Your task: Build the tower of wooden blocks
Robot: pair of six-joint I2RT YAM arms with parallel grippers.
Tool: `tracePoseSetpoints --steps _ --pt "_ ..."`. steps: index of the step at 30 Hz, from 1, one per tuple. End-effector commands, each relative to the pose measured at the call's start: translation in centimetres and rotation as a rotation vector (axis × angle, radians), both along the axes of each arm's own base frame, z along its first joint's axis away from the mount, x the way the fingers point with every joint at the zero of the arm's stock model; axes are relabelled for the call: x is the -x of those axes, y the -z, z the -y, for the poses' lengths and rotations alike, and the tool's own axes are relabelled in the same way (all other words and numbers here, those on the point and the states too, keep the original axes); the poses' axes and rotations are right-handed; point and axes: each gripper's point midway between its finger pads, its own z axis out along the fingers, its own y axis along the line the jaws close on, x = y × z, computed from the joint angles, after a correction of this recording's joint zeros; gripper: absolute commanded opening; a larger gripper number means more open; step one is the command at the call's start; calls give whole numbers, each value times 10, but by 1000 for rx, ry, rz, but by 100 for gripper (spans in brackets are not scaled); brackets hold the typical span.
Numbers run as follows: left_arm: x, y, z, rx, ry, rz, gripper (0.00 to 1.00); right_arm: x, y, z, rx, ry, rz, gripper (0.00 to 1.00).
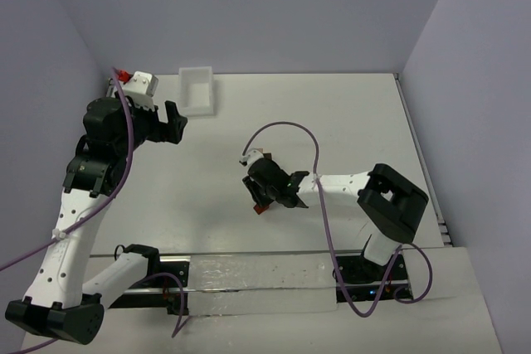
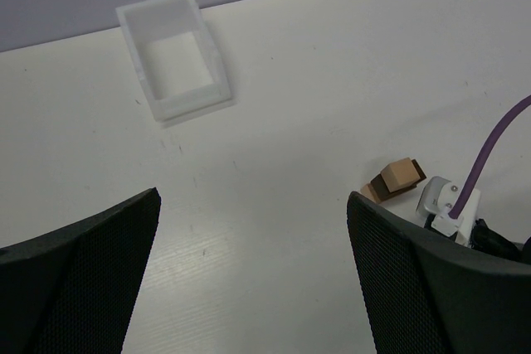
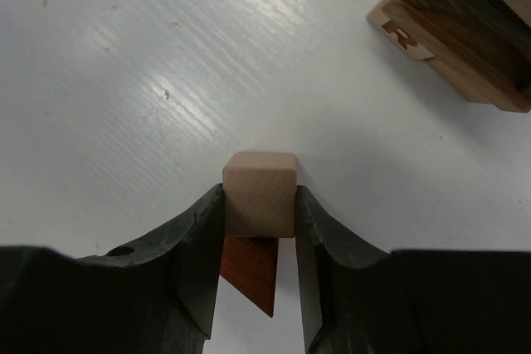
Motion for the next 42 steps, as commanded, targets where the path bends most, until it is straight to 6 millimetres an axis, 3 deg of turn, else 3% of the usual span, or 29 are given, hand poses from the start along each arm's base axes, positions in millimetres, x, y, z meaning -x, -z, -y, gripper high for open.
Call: tracePoseSetpoints --steps 1,8,14,16,18,19,21,24,28,36,42 --pt "-3 -5 4 -16 42 37 99 -2 -42 -19 -89 -85 49 27" --pt "1 7 21 -77 187 -16 99 23 -90 -27 -131 -313 26 17" --pt "13 11 43 -74 355 -42 99 72 -144 -7 -193 -647 -82 18" --pt "14 9 48 -79 397 -41 99 60 -169 6 -177 -708 -16 17" --pt "13 7 53 -71 432 -49 99 58 -181 25 -142 -743 -10 17" --pt "13 6 55 -66 440 -49 99 49 -182 32 -130 -739 9 17" --pt "6 6 63 -43 474 -63 99 24 -188 66 -77 -714 65 19" --pt "3 6 73 -12 521 -79 99 -2 -185 94 15 -699 150 19" --pt "-5 4 85 28 583 -77 99 -28 -170 107 120 -725 214 20" --pt "-11 1 101 62 674 -64 99 -67 -134 85 68 -821 251 18" --pt "-15 6 104 53 691 -63 99 -77 -120 67 19 -893 245 16"
